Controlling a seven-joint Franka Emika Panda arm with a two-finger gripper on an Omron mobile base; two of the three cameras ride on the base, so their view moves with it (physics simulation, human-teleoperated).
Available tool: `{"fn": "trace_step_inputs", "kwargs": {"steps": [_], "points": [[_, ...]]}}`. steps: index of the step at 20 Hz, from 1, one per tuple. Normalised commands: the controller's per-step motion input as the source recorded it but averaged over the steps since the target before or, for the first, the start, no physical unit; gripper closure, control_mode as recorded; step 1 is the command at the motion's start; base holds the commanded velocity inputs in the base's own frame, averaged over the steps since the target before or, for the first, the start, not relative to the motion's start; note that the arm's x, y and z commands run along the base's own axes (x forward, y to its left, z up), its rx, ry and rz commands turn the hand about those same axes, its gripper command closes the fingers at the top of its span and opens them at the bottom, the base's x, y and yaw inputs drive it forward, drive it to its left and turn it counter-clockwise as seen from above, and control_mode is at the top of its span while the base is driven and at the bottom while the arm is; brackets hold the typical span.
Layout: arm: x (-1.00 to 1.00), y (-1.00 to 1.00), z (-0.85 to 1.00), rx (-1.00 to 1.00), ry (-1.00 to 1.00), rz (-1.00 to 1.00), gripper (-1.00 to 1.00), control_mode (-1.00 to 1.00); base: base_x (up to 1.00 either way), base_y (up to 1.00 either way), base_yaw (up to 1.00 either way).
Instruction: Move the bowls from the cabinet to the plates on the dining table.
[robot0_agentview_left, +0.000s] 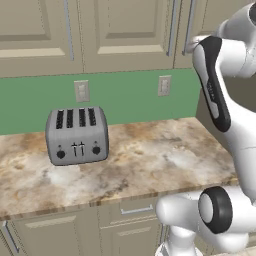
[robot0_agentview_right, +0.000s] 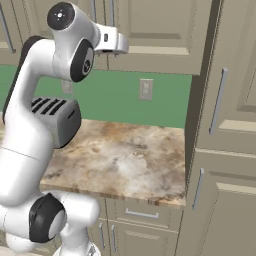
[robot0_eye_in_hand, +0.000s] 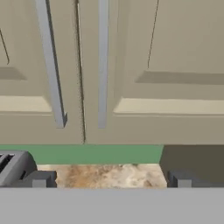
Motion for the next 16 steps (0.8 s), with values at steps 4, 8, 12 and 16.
{"fn": "trace_step_inputs", "kwargs": {"steps": [4,8,12,16], "points": [[0.49,0.01,0.09,0.06,0.01,0.0,-1.0,-1.0,0.0,0.0,0.0],[0.45,0.0,0.04,0.07,0.0,0.0,-1.0,-1.0,0.0,0.0,0.0],[0.44,0.03,0.04,0.05,0.0,0.0,-1.0,-1.0,0.0,0.0,0.0],[0.45,0.1,0.0,0.03,0.0,0.0,-1.0,-1.0,0.0,0.0,0.0]]}}
